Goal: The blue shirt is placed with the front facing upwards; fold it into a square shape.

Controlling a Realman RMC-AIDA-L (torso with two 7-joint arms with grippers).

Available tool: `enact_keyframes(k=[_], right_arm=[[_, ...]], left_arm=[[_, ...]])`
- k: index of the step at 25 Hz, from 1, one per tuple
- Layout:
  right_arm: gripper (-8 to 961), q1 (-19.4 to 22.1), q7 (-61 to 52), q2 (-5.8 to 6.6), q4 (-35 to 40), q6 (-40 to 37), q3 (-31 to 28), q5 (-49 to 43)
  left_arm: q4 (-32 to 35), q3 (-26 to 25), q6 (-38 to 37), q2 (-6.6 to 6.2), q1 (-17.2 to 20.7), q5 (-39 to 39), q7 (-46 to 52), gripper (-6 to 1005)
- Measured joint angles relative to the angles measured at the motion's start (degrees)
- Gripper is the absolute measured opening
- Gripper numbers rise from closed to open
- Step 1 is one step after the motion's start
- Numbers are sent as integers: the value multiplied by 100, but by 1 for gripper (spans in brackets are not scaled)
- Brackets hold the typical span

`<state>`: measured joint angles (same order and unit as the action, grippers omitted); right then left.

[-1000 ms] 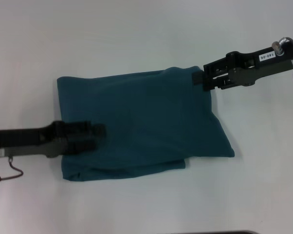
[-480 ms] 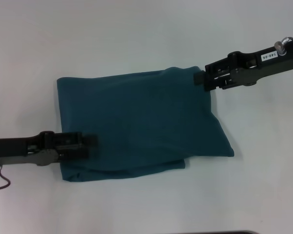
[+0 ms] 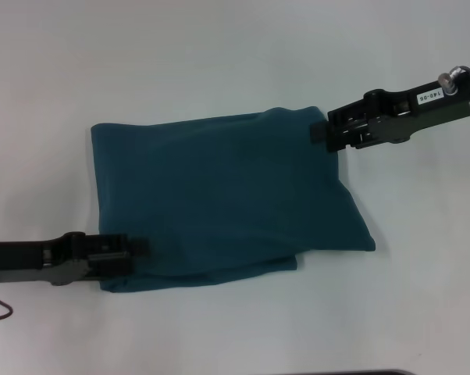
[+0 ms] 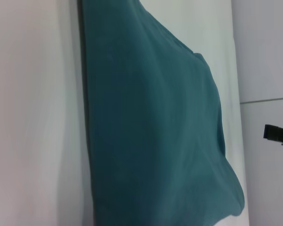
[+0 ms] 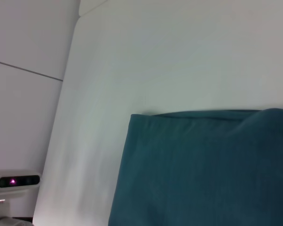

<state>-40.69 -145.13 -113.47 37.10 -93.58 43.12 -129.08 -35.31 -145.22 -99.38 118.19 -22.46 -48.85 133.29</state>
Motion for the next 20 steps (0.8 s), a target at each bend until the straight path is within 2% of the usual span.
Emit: enact_keyframes(k=[3,6,8,12,16,20], right_arm=[[523,9,150,9,-1,-47,-11,35],[523,10,588,8,-1,-231,-44,294],[522,10,844,-21,-2,-348,-54,483],[522,-43,937,-195,-178,-375,-17,549],[522,-276,901,-292,-874,-332,37,504],[522,-424,611,-353,-1262,-290,330,350]], left_arm=[[-45,-82,-357,-48,22,-64,-260,803],[-60,-555,-1078,-135,44,-302,-834,804],[-60,-745,-1209,-147,38,-340,-886,804],[7,-753,-1159,-96,-51,-338,-618,804],[8,-832,-1018,-28,-119,-344,-302,804],[-31,-1221,-848,-96,-78,-346,-92,804]])
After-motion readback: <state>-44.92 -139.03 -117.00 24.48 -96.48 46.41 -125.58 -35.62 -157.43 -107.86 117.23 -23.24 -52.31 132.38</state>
